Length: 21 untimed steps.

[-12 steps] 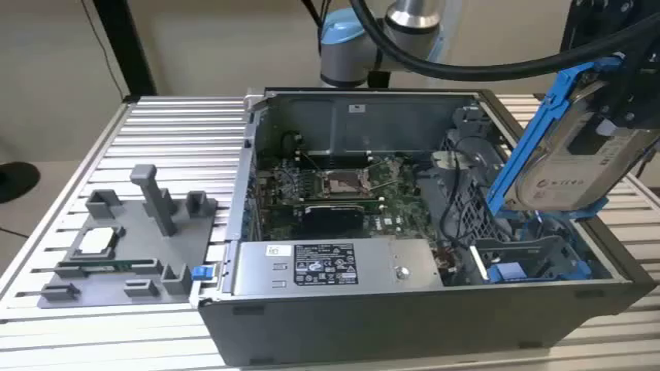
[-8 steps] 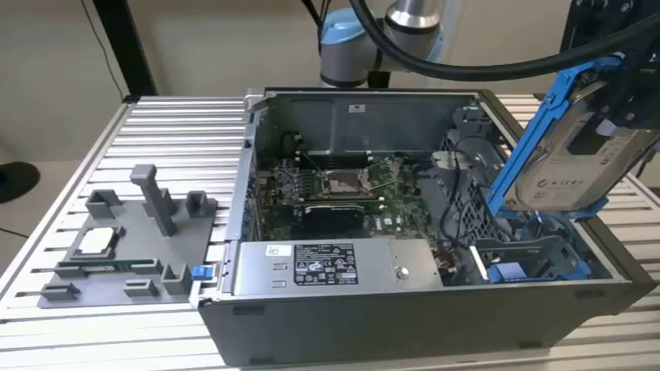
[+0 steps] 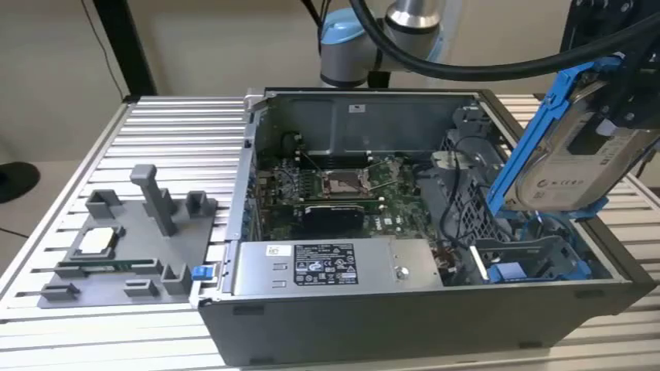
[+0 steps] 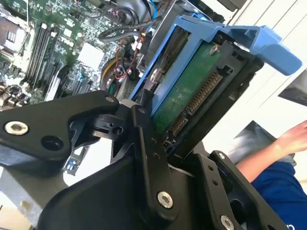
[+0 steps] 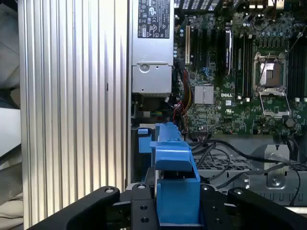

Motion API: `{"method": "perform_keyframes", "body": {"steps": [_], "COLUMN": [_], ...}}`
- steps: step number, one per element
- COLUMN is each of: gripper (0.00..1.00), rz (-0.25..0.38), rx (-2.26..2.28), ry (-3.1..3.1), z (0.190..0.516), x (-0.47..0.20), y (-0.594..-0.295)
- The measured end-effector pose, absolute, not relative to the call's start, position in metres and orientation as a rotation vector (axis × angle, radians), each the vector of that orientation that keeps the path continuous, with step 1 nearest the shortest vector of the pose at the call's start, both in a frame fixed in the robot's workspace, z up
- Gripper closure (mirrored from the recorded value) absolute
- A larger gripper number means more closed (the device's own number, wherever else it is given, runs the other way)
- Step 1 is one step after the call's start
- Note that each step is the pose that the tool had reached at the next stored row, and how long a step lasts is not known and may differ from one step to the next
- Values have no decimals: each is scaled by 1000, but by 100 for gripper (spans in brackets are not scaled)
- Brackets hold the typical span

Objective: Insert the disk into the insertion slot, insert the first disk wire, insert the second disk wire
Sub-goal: 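Insert the disk into the insertion slot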

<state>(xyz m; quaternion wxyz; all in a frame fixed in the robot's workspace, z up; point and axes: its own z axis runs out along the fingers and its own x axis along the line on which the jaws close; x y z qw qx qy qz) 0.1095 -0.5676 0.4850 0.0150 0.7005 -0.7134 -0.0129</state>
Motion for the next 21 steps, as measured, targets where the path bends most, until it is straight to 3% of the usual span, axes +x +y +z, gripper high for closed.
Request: {"method": "perform_keyframes", "body": {"steps": [21], "gripper": [100], "rz": [-44], "rx": [2182], "ry": [-2222], "z": [456], "x": [117], "y": [-581]}}
